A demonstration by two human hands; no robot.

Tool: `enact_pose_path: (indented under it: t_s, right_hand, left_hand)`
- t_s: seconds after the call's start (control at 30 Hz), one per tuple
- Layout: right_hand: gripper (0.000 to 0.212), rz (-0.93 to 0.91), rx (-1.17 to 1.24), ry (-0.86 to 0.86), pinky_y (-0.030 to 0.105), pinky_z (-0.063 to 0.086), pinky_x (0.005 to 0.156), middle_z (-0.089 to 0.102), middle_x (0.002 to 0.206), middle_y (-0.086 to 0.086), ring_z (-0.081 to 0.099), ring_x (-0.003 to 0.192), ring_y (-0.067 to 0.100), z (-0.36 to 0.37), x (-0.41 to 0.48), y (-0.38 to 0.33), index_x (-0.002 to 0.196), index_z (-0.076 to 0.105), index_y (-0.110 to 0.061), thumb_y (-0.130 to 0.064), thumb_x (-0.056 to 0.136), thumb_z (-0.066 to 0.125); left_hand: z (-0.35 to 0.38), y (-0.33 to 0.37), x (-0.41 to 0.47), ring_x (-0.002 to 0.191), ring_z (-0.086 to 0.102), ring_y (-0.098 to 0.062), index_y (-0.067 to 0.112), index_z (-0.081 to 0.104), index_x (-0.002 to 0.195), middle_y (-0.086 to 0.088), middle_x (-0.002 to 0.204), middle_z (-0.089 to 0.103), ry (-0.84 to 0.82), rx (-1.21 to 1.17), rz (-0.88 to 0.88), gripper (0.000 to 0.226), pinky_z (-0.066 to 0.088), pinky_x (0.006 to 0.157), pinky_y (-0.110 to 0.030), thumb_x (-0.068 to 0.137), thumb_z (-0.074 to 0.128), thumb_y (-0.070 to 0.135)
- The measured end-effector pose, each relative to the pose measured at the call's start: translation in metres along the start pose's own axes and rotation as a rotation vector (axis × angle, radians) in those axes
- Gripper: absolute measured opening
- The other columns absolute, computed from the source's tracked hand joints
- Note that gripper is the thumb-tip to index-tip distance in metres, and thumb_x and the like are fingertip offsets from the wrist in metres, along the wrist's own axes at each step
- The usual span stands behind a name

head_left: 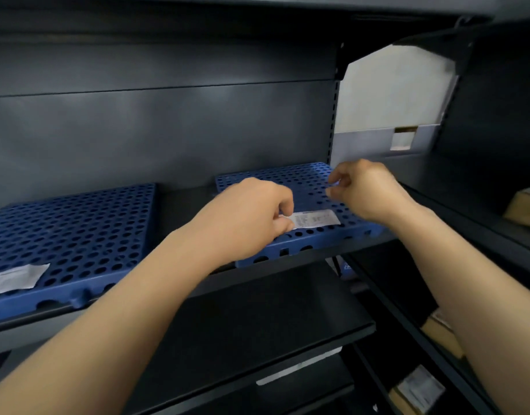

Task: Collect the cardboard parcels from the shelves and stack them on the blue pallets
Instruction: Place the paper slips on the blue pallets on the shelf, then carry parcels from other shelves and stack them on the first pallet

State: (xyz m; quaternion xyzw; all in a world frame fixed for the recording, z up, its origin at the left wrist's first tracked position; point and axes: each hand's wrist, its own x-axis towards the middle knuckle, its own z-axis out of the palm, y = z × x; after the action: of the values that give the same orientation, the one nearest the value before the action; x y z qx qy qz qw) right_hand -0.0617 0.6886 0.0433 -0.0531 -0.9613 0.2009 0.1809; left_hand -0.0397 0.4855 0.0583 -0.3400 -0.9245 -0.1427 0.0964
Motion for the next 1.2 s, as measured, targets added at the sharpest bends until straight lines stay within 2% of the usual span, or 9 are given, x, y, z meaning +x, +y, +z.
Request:
enact_pose_path:
  t_s: [0.13, 0.27, 0.37, 0.47, 0.63, 0.83, 1.0, 1.1, 1.2]
  right_hand:
    - [0.026, 0.045, -0.181, 0.119, 0.032, 0.046, 0.080, 0.067, 0.107, 0.010, 0.060, 0.101, 0.030, -0.018, -0.026, 0.005, 0.111, 0.066, -0.015, -0.029, 0.089, 0.061]
    - [0.019, 0.160, -0.326, 0.196, 0.033, 0.044, 0.071, 0.068, 0.099, 0.009, 0.060, 0.095, 0.032, -0.043, -0.063, 0.019, 0.100, 0.066, -0.016, -0.031, 0.088, 0.061]
    - [0.020, 0.280, -0.401, 0.224, 0.035, 0.048, 0.074, 0.068, 0.099, 0.009, 0.060, 0.096, 0.032, -0.062, -0.097, 0.033, 0.100, 0.065, -0.017, -0.032, 0.088, 0.061]
    - [0.022, 0.451, -0.435, 0.239, 0.035, 0.048, 0.074, 0.067, 0.100, 0.009, 0.060, 0.095, 0.031, -0.082, -0.134, 0.047, 0.099, 0.065, -0.015, -0.034, 0.090, 0.060]
    - [0.026, 0.701, -0.475, 0.272, 0.033, 0.046, 0.071, 0.067, 0.099, 0.011, 0.060, 0.093, 0.031, -0.112, -0.191, 0.072, 0.105, 0.064, -0.014, -0.035, 0.090, 0.060]
    - [0.032, 0.890, -0.490, 0.352, 0.035, 0.047, 0.076, 0.066, 0.103, 0.014, 0.060, 0.096, 0.033, -0.151, -0.230, 0.099, 0.108, 0.065, -0.009, -0.034, 0.090, 0.061]
    - [0.030, 0.946, -0.488, 0.387, 0.036, 0.047, 0.073, 0.064, 0.102, 0.013, 0.060, 0.093, 0.032, -0.170, -0.229, 0.135, 0.109, 0.063, -0.007, -0.029, 0.089, 0.059]
    - [0.033, 0.956, -0.467, 0.383, 0.033, 0.043, 0.073, 0.062, 0.111, 0.014, 0.057, 0.101, 0.032, -0.170, -0.223, 0.155, 0.114, 0.060, -0.008, -0.030, 0.090, 0.059]
    - [0.041, 0.980, -0.426, 0.347, 0.036, 0.047, 0.085, 0.059, 0.122, 0.015, 0.053, 0.111, 0.033, -0.169, -0.214, 0.171, 0.123, 0.056, -0.010, -0.035, 0.090, 0.058]
  left_hand:
    - [-0.001, 0.014, 0.016, 0.075, 0.056, -0.008, 0.022, 0.064, 0.096, 0.009, 0.083, 0.063, 0.005, -0.028, 0.157, 0.013, 0.045, 0.068, -0.026, 0.088, 0.058, 0.032]
    - [0.007, 0.040, 0.030, 0.082, 0.059, -0.012, 0.021, 0.064, 0.096, 0.008, 0.086, 0.064, -0.002, -0.097, 0.323, 0.013, 0.049, 0.074, -0.032, 0.089, 0.058, 0.030]
    - [0.018, 0.065, 0.039, 0.085, 0.057, -0.013, 0.021, 0.064, 0.096, 0.009, 0.083, 0.061, -0.013, -0.157, 0.446, 0.013, 0.048, 0.077, -0.033, 0.087, 0.060, 0.029]
    - [0.035, 0.093, 0.046, 0.077, 0.056, -0.012, 0.023, 0.064, 0.092, 0.009, 0.078, 0.062, -0.036, -0.203, 0.575, 0.011, 0.048, 0.072, -0.032, 0.086, 0.060, 0.031]
    - [0.056, 0.146, 0.056, 0.077, 0.058, -0.012, 0.025, 0.063, 0.094, 0.009, 0.081, 0.062, -0.106, -0.280, 0.683, 0.013, 0.050, 0.071, -0.032, 0.086, 0.060, 0.035]
    - [0.077, 0.212, 0.073, 0.083, 0.058, -0.016, 0.023, 0.062, 0.098, 0.006, 0.089, 0.062, -0.142, -0.301, 0.750, 0.016, 0.052, 0.075, -0.036, 0.087, 0.059, 0.034]
    - [0.092, 0.246, 0.096, 0.080, 0.059, -0.014, 0.025, 0.059, 0.098, 0.005, 0.088, 0.062, -0.153, -0.274, 0.716, 0.014, 0.053, 0.075, -0.036, 0.087, 0.058, 0.035]
    - [0.106, 0.255, 0.112, 0.078, 0.059, -0.014, 0.025, 0.059, 0.095, 0.005, 0.085, 0.063, -0.150, -0.258, 0.670, 0.012, 0.053, 0.075, -0.037, 0.088, 0.058, 0.034]
    - [0.120, 0.261, 0.126, 0.078, 0.060, -0.017, 0.022, 0.059, 0.097, 0.003, 0.085, 0.063, -0.158, -0.266, 0.626, 0.014, 0.053, 0.075, -0.039, 0.088, 0.058, 0.034]
